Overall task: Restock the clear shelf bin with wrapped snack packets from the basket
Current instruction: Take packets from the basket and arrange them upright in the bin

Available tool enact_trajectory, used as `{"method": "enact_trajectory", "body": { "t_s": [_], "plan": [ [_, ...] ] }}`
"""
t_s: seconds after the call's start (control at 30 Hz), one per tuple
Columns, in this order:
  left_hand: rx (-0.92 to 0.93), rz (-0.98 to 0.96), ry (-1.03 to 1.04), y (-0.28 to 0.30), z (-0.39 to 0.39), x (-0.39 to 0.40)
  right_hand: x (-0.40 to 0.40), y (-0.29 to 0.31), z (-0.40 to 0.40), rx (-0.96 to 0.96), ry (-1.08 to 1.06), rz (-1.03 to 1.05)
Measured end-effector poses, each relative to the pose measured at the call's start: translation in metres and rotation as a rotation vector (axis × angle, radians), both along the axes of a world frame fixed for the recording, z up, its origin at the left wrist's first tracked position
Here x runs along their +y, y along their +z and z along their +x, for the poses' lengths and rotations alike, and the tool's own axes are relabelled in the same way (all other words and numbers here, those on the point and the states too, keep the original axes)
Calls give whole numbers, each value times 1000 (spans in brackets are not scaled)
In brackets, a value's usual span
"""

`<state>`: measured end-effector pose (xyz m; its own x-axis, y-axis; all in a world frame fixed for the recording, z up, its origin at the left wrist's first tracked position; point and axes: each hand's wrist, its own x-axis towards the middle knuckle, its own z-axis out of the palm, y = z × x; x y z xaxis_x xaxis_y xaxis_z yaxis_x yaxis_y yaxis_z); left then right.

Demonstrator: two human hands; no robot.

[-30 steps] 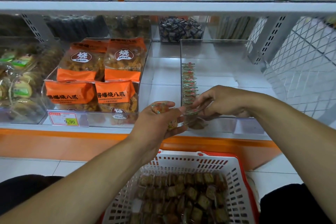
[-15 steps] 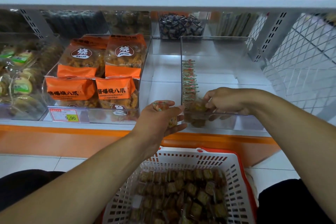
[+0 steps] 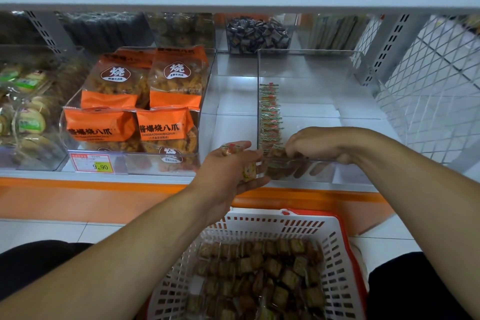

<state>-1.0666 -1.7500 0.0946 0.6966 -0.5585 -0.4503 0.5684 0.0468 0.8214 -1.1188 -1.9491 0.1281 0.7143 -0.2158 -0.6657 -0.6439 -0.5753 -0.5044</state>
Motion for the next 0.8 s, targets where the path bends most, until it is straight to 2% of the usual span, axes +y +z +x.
{"method": "enact_trajectory", "body": {
  "t_s": [0.13, 0.3, 0.4, 0.53, 0.67, 0.8],
  "plan": [
    [2, 3, 13, -1, 0, 0, -4, 0, -1, -49, 10, 30],
    [11, -10, 11, -1, 1, 1, -5, -1, -3, -274, 22, -96],
    [23, -32, 14, -2, 2, 2, -7, 2, -4, -354, -82, -18],
    [24, -34, 22, -3, 2, 3, -13, 6, -9, -252, -145, 26],
    [35, -18, 29, -3, 0, 1, -4, -5, -7, -121, -70, -7],
    [51, -5, 15, -1, -1, -1, -1, -12, -1, -153, -118, 47]
  ]
}}
